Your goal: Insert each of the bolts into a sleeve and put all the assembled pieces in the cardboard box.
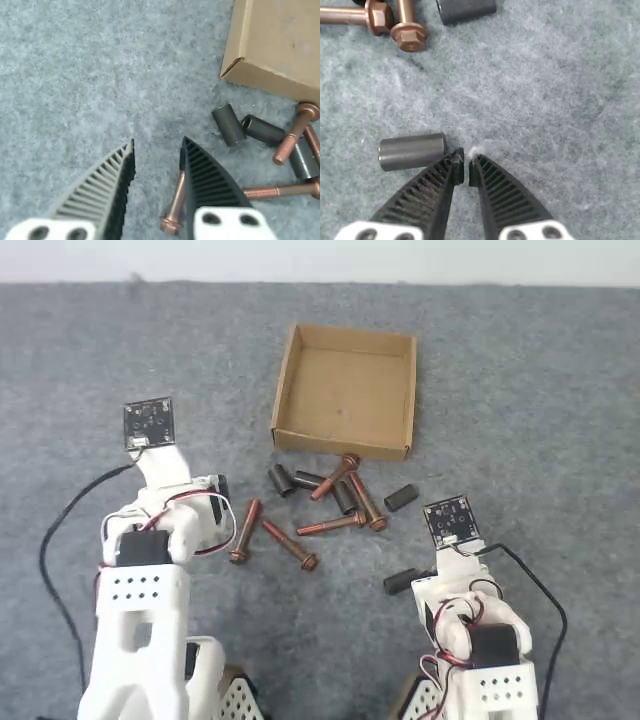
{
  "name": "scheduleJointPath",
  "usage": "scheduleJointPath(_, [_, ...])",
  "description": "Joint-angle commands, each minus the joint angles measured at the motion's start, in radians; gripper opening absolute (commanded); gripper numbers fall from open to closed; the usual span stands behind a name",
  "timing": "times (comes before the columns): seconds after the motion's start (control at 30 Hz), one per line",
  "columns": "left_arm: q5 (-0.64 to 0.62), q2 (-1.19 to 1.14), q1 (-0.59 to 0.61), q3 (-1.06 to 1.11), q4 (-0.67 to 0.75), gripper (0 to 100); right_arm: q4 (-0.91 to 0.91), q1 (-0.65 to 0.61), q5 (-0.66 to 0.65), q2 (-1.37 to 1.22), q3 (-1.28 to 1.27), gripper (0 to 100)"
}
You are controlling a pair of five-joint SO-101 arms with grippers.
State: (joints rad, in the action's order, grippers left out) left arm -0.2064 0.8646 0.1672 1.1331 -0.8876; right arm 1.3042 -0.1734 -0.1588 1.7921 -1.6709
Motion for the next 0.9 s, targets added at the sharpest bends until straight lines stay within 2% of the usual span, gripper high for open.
scheduleJointPath(0.0, [-0.011,-0.006,0.003,-0.013,0.028,14,0.004,-0.005,-0.009,0.021,-0.012,0.8])
scheduleJointPath(0.33, [-0.011,-0.026,0.000,-0.013,0.028,14,0.004,-0.005,-0.009,0.021,-0.012,0.8])
scheduleJointPath(0.57, [-0.011,-0.298,0.008,-0.127,0.037,14,0.004,-0.005,-0.009,0.021,-0.012,0.8])
scheduleJointPath(0.67, [-0.011,-0.408,0.048,-0.180,0.043,14,0.004,-0.005,-0.009,0.021,-0.012,0.8])
scheduleJointPath(0.87, [-0.011,-0.483,0.057,-0.226,0.043,14,0.004,-0.005,-0.009,0.021,-0.012,0.8])
